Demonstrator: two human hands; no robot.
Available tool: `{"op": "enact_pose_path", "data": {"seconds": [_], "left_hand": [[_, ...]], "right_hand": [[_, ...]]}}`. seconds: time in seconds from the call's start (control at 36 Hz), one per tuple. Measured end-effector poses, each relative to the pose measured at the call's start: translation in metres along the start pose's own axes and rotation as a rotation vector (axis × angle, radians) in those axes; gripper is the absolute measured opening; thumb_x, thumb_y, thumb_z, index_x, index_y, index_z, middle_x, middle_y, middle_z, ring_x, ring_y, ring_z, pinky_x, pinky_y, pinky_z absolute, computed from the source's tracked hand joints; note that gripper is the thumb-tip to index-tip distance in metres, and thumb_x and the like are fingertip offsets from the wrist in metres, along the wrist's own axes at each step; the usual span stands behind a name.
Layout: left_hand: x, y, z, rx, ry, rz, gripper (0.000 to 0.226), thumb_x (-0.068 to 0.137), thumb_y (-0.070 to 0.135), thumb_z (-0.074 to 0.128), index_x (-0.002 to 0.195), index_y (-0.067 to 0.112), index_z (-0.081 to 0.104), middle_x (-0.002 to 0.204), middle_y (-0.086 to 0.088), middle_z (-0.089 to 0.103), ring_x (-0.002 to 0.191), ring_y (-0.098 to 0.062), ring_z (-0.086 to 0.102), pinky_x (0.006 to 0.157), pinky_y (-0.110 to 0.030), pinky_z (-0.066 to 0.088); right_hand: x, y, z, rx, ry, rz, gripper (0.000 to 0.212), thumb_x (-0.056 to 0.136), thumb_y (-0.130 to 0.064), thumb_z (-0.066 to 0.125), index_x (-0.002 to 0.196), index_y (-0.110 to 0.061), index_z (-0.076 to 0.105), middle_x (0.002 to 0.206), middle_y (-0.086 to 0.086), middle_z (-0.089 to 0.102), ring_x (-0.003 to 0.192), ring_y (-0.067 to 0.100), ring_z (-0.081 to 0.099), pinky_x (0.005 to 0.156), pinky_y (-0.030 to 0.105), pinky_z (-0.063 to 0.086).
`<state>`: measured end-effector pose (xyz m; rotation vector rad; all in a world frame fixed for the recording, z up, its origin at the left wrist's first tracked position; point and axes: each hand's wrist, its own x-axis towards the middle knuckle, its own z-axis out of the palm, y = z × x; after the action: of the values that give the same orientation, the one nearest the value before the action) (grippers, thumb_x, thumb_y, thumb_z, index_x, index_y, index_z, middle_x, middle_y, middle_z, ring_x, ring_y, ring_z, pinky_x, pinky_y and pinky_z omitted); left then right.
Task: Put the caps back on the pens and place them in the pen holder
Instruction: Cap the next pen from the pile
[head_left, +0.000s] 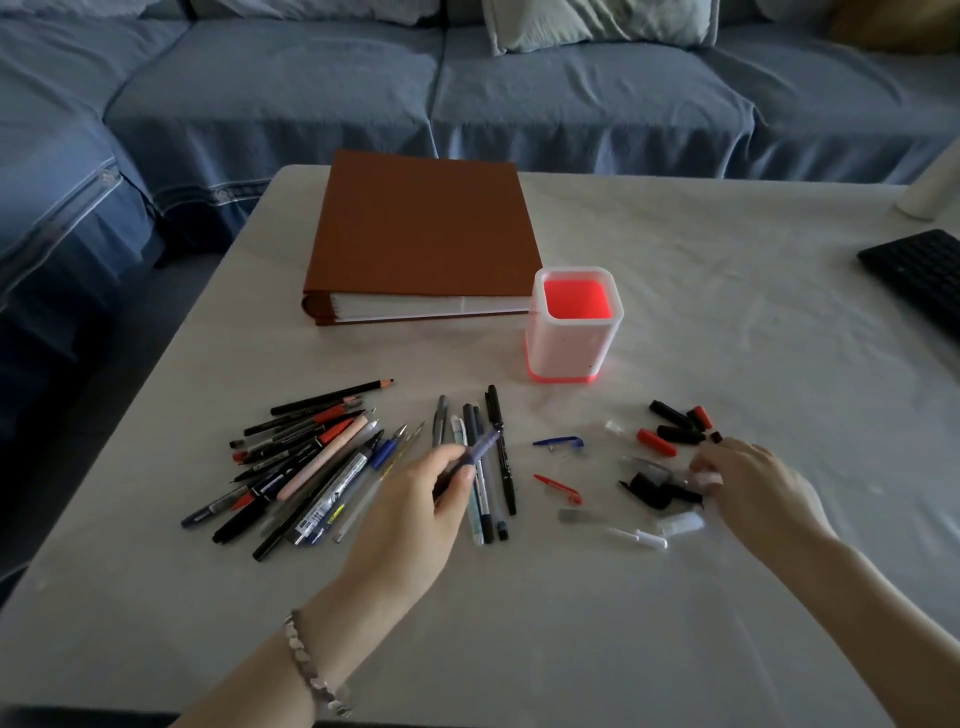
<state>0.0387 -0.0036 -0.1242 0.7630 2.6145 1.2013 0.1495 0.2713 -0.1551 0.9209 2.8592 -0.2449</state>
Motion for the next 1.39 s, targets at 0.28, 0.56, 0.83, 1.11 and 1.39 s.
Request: {"op": "enact_pose_path", "data": {"seconds": [0.28,0.56,0.83,1.11,1.39], "left_hand": [[-0.001,0.027,-0.001,-0.299,-0.129,0.014,0.025,0.089,0.018,0.056,0.084,0.042,0.057,0.078,0.004,0.061,0.066,-0.021,0.054,0.058,-0.029,0.043],[-0.007,0.037,-0.015,-0.406,-0.16,0.042,0.024,0.085,0.016,0.058,0.093,0.038,0.062,0.064,0.014,0.057,0.051,0.0,0.047,0.051,-0.007,0.035],[-0.012,0.035,-0.021,-0.344,-0.188,0.064,0.025,0.084,0.012,0.061,0.1,0.03,0.066,0.077,0.011,0.063,0.062,0.0,0.057,0.059,-0.005,0.038],[-0.013,0.034,-0.024,-0.238,-0.188,0.144,0.024,0.084,0.015,0.063,0.099,0.033,0.066,0.08,0.026,0.061,0.067,0.005,0.057,0.06,-0.004,0.037],[-0.012,0.027,-0.028,-0.101,-0.161,0.265,0.021,0.077,0.036,0.059,0.088,0.021,0.07,0.062,0.02,0.059,0.061,0.008,0.053,0.055,-0.003,0.035]], "right_hand": [[-0.028,-0.052,-0.033,0.999,0.125,-0.103,0.013,0.078,-0.006,0.068,0.084,-0.018,0.069,0.083,-0.004,0.07,0.074,-0.003,0.064,0.068,0.003,0.044],[-0.051,-0.086,-0.05,1.301,0.042,-0.222,0.027,0.074,0.005,0.067,0.074,-0.022,0.068,0.074,-0.01,0.073,0.069,0.007,0.069,0.068,0.012,0.052],[-0.054,-0.09,-0.055,0.979,0.125,-0.382,0.024,0.069,-0.031,0.069,0.076,-0.054,0.065,0.084,-0.017,0.069,0.076,0.008,0.065,0.067,0.012,0.048],[-0.053,-0.093,-0.06,0.903,0.102,-0.507,0.018,0.07,-0.035,0.063,0.085,-0.045,0.062,0.094,-0.023,0.062,0.083,-0.005,0.059,0.072,0.007,0.042],[-0.049,-0.093,-0.055,0.734,0.061,-0.633,0.017,0.074,-0.032,0.068,0.091,-0.03,0.071,0.09,-0.025,0.065,0.079,-0.005,0.059,0.07,0.004,0.041]]}}
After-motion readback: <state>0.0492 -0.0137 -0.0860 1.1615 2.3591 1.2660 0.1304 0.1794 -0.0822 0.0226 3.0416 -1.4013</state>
